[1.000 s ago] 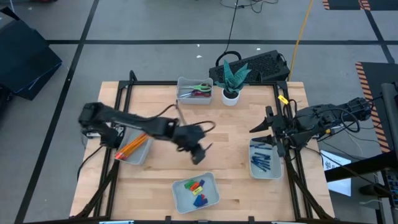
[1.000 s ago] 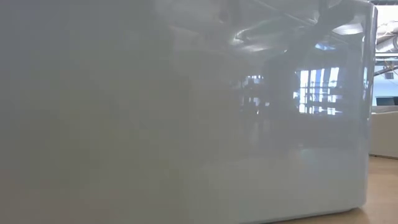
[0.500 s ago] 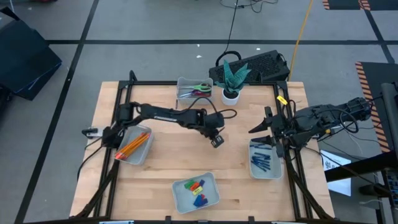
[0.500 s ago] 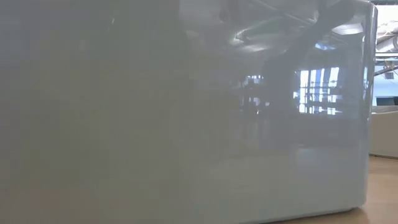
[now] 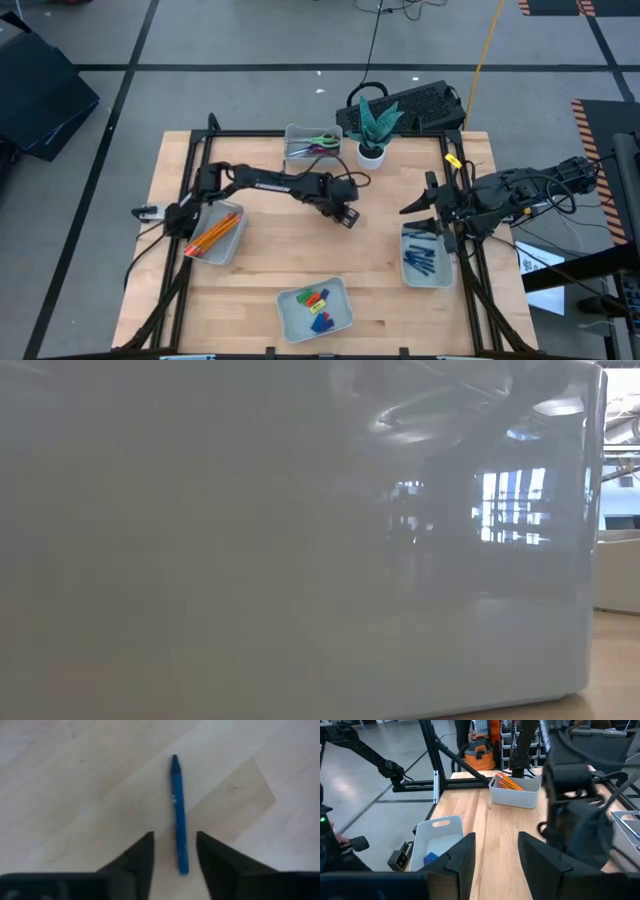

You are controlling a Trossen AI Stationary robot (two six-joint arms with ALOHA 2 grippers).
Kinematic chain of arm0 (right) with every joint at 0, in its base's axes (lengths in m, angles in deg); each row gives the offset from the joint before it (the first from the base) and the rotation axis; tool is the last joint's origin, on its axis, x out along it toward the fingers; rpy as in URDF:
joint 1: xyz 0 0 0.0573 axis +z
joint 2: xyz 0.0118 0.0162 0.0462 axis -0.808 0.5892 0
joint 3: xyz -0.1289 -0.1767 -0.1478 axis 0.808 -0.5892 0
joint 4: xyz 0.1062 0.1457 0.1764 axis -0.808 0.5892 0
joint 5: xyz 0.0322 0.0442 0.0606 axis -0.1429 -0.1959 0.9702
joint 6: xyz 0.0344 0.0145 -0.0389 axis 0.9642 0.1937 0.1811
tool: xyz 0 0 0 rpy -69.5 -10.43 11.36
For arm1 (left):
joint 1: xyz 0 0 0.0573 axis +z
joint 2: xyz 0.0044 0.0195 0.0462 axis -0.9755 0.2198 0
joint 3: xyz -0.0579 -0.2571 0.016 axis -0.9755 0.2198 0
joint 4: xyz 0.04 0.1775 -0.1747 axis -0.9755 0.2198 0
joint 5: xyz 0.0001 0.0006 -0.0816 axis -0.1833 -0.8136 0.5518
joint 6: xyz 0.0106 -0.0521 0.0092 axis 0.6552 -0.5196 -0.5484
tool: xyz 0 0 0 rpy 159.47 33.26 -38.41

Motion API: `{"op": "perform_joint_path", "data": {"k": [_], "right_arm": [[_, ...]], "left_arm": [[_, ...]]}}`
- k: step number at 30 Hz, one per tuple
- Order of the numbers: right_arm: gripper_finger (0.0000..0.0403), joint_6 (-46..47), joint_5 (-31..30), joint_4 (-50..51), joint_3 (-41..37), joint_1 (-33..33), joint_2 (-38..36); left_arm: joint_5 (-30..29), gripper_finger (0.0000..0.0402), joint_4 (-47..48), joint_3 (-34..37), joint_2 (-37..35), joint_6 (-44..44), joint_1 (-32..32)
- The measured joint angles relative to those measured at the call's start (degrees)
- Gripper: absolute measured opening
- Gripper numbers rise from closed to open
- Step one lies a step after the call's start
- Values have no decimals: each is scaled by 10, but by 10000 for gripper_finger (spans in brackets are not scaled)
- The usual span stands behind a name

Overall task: Sort crayons/erasers/pens/pencils in bins
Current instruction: Put the blue crayon into the middle right gray bin

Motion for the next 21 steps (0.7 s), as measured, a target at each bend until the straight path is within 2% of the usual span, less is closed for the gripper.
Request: {"op": "perform_joint_path", "data": {"k": [2, 4, 8, 11, 15, 21], "right_arm": [[139, 0, 0, 0, 0, 0, 0], [139, 0, 0, 0, 0, 0, 0], [139, 0, 0, 0, 0, 0, 0], [139, 0, 0, 0, 0, 0, 0], [139, 0, 0, 0, 0, 0, 0], [139, 0, 0, 0, 0, 0, 0]], "left_arm": [[33, 183, 28, 0, -14, 5, 11], [25, 216, 88, 0, -37, 6, 19], [-90, 251, 237, 1, -94, 2, 39], [-141, 256, 271, 40, -140, 16, 76], [-150, 257, 208, 161, -221, 23, 137], [-148, 257, -21, 370, -336, 47, 211]]}}
